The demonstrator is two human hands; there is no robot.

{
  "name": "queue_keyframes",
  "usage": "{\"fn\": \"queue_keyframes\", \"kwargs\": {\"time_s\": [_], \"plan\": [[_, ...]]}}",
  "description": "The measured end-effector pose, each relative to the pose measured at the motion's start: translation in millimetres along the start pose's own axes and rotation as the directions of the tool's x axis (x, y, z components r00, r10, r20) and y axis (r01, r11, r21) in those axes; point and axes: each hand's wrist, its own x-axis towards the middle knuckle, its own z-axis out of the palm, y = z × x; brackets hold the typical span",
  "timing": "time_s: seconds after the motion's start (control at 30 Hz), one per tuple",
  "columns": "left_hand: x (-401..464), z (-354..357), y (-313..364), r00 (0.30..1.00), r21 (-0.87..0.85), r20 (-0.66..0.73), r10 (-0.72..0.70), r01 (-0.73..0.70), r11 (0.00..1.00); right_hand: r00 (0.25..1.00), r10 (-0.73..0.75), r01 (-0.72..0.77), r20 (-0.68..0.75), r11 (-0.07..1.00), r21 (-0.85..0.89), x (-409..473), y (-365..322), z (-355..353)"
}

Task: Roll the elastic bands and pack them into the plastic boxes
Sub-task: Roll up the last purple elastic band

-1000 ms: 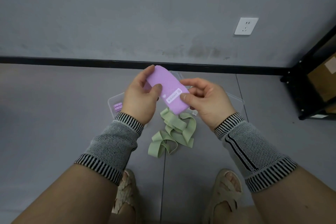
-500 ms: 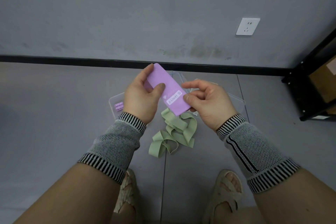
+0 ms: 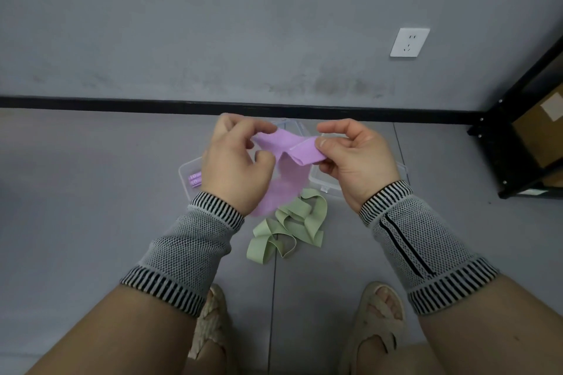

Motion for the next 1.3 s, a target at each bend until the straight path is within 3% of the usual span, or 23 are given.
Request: {"fn": "queue_keyframes", "kwargs": {"time_s": [0.17,0.33,0.4,0.47,0.6,0.77,0.97,1.3], "plan": [[-6,6,4,0.942,-0.015,0.147,0.301,-0.303,0.953,0.999,0.016,-0.015,-0.036,0.999,0.039,-1,-3,-4],[-7,11,4,0.925,0.017,0.127,0.359,-0.364,0.931,0.999,0.03,-0.027,-0.045,0.998,0.062,-3,-5,-5],[-7,11,7,0.945,-0.067,0.125,0.302,-0.296,0.953,0.998,0.022,-0.023,-0.053,1.0,-0.004,-2,-4,-6],[-7,10,11,0.974,-0.204,0.151,0.171,-0.139,0.969,0.997,-0.001,-0.005,-0.073,0.996,-0.089,0,-2,-9],[-4,7,13,0.971,-0.4,0.23,-0.068,0.158,0.903,0.989,-0.146,0.137,-0.016,0.955,-0.262,-1,-1,-9],[-2,3,9,0.946,-0.442,0.283,-0.158,0.274,0.854,0.975,-0.19,0.216,0.114,0.929,-0.3,-5,1,-1],[-2,1,8,0.907,-0.49,0.375,-0.192,0.37,0.79,0.982,-0.175,0.189,0.073,0.944,-0.272,-9,0,4],[-14,-9,23,0.861,-0.526,0.405,-0.308,0.495,0.692,0.973,-0.204,0.225,0.107,0.937,-0.267,-23,-16,5]]}}
